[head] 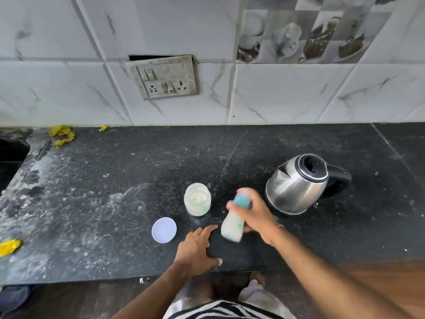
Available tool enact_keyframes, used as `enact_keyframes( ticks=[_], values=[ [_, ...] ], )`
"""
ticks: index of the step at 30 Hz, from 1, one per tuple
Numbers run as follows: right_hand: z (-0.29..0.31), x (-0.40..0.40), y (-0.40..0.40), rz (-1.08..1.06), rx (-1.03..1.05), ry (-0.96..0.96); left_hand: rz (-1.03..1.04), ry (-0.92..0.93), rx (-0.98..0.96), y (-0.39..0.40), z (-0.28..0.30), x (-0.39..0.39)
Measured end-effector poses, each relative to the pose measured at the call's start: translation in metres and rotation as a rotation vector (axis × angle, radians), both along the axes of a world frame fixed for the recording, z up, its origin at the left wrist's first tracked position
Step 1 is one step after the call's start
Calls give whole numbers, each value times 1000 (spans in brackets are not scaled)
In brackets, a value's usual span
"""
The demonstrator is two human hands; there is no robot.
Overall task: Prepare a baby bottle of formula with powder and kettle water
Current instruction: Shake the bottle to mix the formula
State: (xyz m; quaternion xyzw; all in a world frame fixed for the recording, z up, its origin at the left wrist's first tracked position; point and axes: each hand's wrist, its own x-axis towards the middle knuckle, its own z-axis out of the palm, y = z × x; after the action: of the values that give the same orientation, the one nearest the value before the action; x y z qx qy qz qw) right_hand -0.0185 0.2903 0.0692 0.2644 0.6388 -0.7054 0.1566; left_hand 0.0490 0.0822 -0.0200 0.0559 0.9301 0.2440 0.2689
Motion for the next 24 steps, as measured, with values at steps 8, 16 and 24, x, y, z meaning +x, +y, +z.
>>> enact_keyframes(
  ticks=[8, 16, 24],
  values=[
    [-6, 5, 1, 275, 157, 97, 233, -250, 273, 7, 12, -8],
    [-8, 5, -3, 179, 139, 229, 512, -740, 949, 18, 55, 4],
    [-2, 16, 3, 235, 4, 215, 654, -652, 1219, 23, 61, -1]
  ],
)
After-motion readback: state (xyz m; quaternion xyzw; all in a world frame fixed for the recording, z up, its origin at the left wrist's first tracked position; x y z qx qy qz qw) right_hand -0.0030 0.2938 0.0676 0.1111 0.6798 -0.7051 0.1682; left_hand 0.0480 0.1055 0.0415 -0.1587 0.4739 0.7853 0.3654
